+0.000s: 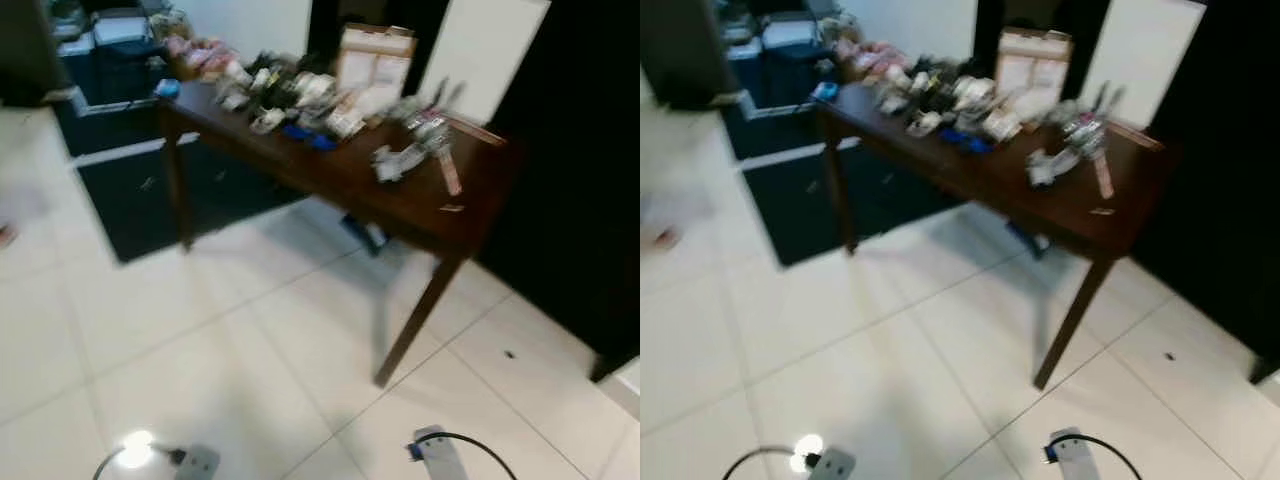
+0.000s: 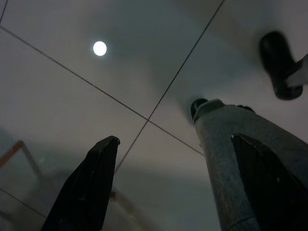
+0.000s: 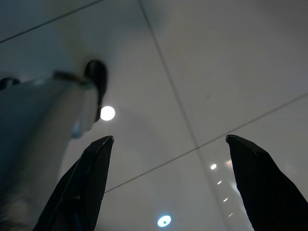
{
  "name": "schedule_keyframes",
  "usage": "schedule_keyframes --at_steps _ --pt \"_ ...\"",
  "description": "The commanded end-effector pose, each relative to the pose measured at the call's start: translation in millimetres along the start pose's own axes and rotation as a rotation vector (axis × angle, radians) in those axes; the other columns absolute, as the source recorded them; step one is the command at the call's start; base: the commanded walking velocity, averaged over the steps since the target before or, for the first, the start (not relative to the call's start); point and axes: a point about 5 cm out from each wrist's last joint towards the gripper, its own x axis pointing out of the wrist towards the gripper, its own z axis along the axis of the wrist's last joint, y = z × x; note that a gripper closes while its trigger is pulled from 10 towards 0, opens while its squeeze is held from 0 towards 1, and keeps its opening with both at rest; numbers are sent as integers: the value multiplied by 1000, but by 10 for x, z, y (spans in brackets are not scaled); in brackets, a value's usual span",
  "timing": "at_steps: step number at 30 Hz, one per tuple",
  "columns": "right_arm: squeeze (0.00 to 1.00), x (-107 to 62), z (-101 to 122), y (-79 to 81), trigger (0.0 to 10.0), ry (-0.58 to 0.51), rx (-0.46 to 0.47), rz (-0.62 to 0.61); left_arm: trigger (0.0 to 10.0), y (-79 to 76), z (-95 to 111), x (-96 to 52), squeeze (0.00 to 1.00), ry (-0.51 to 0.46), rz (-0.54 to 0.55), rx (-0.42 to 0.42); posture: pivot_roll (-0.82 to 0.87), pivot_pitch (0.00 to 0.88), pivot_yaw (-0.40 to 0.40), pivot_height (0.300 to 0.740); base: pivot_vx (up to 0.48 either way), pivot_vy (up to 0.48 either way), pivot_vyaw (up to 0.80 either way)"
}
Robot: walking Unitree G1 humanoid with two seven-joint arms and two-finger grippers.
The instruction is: Picking trash to rubbish bin
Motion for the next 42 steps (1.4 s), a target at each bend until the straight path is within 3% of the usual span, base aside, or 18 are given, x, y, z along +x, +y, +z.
schedule_keyframes --at_steps 1,42 --pt "0 -9 -67 -31 10000 21 4 -11 10000 -61 -163 -21 0 60 -27 -17 101 57 -39 740 0 0 0" --pt "0 -24 -162 -72 10000 39 0 -16 10000 -156 -232 -30 0 89 -70 -10 94 80 -60 740 67 0 0"
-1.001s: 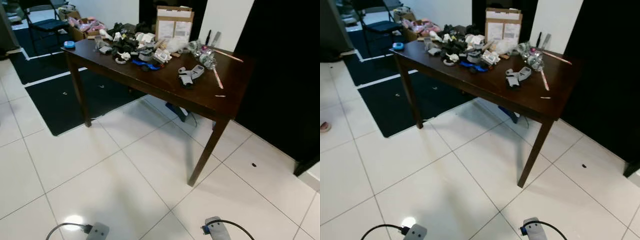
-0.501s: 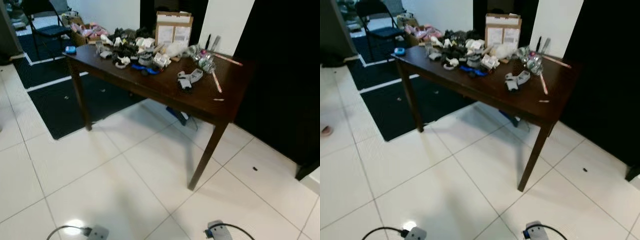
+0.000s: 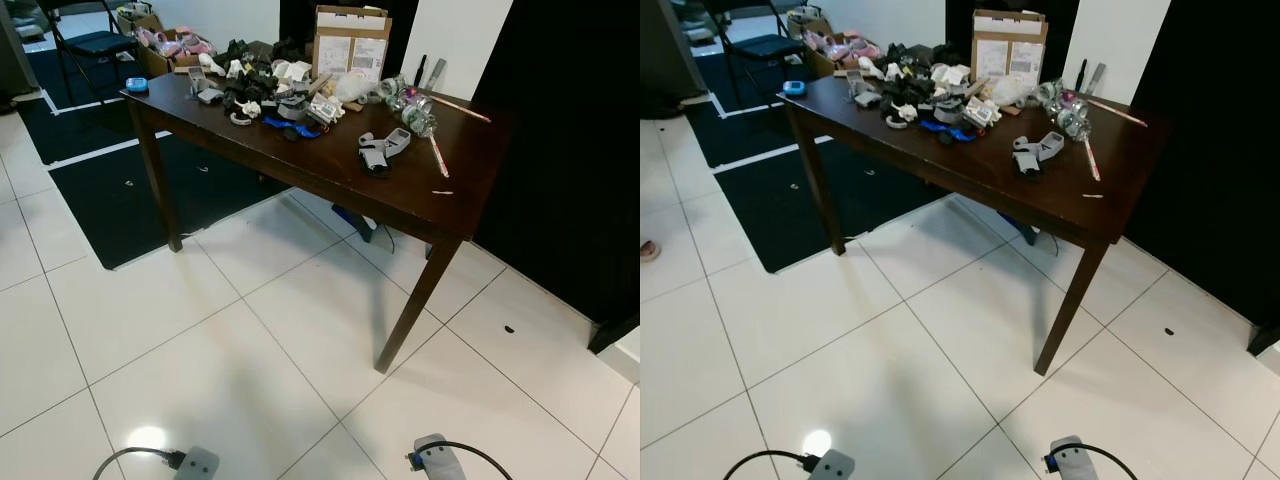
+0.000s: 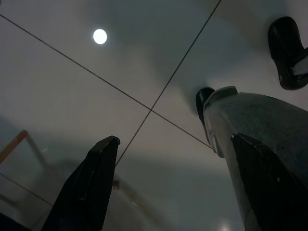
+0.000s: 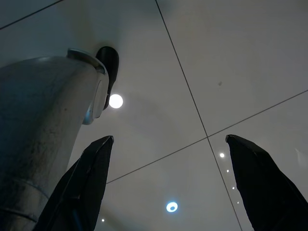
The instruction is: Picking trash to rubbish bin
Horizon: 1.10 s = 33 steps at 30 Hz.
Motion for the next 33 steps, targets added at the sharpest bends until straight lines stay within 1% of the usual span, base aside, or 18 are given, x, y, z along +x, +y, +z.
schedule_keyframes --at_steps 1,20,30,33 --pt "0 -7 -61 -13 10000 17 -1 -1 10000 -111 -163 -14 0 65 -40 -3 94 80 -60 740 251 0 0" --pt "0 -2 -52 23 10000 17 -3 7 10000 -112 -147 -11 0 61 -50 -10 95 83 -59 740 366 0 0" --pt "0 -9 -96 0 10000 30 -10 3 10000 -142 -144 -9 0 61 -60 -8 88 89 -60 740 392 0 0" --pt "0 -10 -105 -5 10000 33 -12 5 10000 -145 -141 -9 0 60 -60 -8 88 88 -62 740 390 0 -800"
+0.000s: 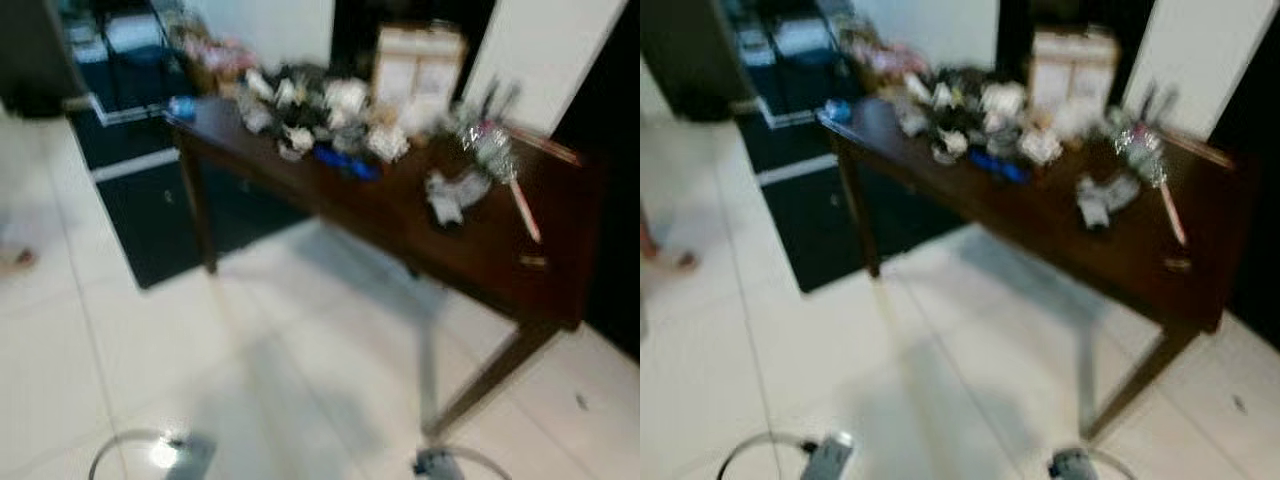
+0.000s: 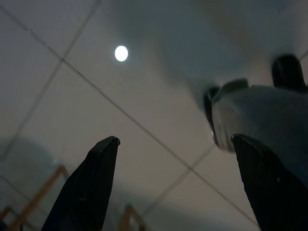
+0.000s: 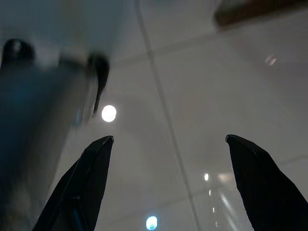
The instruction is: Picking trash to rubbish bin
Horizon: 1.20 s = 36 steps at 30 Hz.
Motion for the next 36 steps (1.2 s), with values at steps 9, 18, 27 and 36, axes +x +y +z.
schedule_keyframes --at_steps 9,18,27,36 --pt "0 -8 -127 41 10000 37 3 11 10000 -185 -250 -26 0 105 -69 -13 92 85 -64 740 392 0 -89" --pt "0 -5 -103 47 10000 34 9 11 10000 -194 -244 -24 0 104 -71 -16 94 86 -62 740 391 0 0" --pt "0 -4 -126 60 10000 62 -6 7 10000 -184 -252 -27 0 103 -63 -27 96 90 -60 740 163 0 -691" --pt "0 -11 -179 44 10000 86 -17 0 10000 -187 -253 -27 0 103 -70 -33 98 92 -59 740 0 0 -799"
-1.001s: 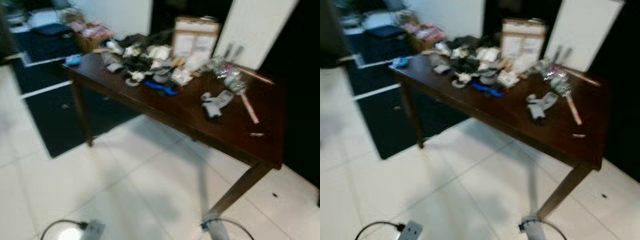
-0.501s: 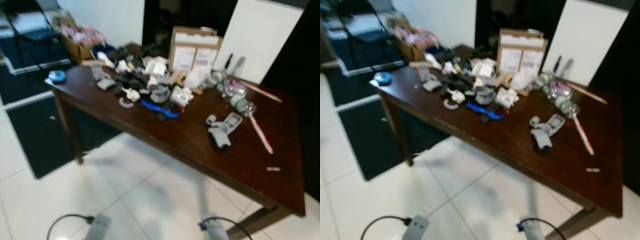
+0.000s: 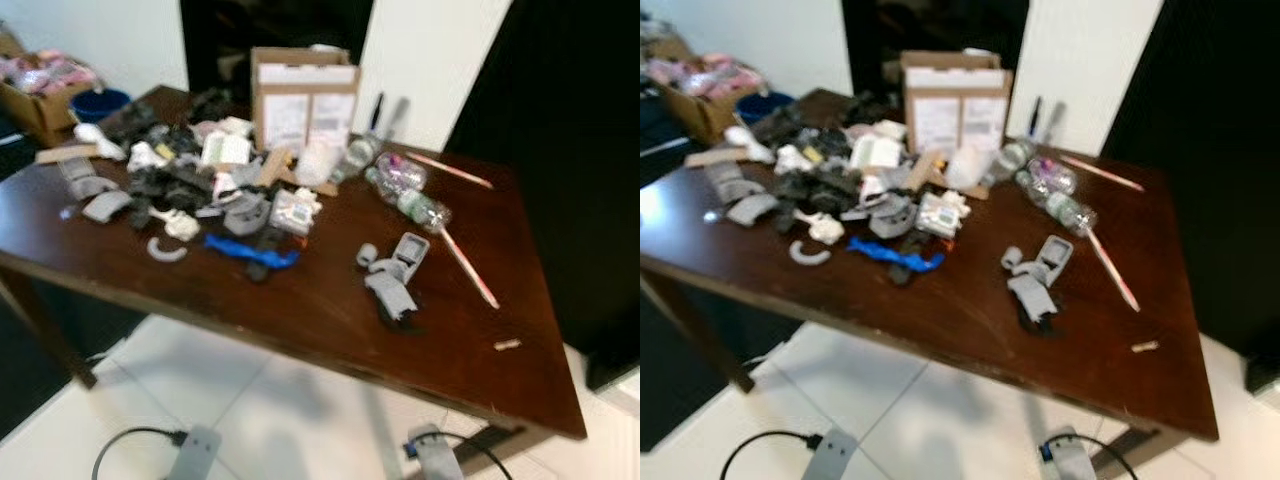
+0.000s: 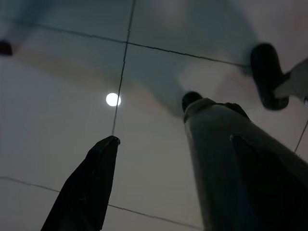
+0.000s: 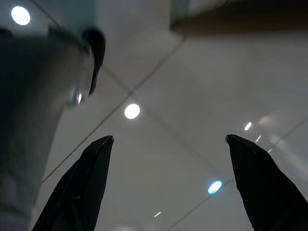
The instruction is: Picking trash to rubbish bin
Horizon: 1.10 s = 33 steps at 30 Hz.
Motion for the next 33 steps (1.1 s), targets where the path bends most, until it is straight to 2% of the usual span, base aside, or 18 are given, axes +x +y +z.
schedule_keyframes --at_steps 1,16,22,29,33 --pt "0 -8 -81 -39 10000 32 -9 -14 10000 -131 -271 -34 0 106 -52 -16 98 92 -59 740 0 0 -800" --pt "0 -17 -159 -72 10000 65 -30 -33 10000 -143 -284 -36 0 109 -53 -17 95 94 -63 740 0 0 -800" --pt "0 -23 -170 -116 10000 55 -16 -58 10000 -154 -292 -37 0 110 -51 -2 89 91 -63 740 0 0 0" --pt "0 -29 -167 -164 10000 50 -13 -73 10000 -133 -289 -37 0 112 -35 -23 82 83 -63 740 0 -449 0" --pt "0 -32 -146 -201 10000 39 -12 -99 10000 -127 -284 -36 0 113 -30 -22 81 80 -65 740 0 0 0"
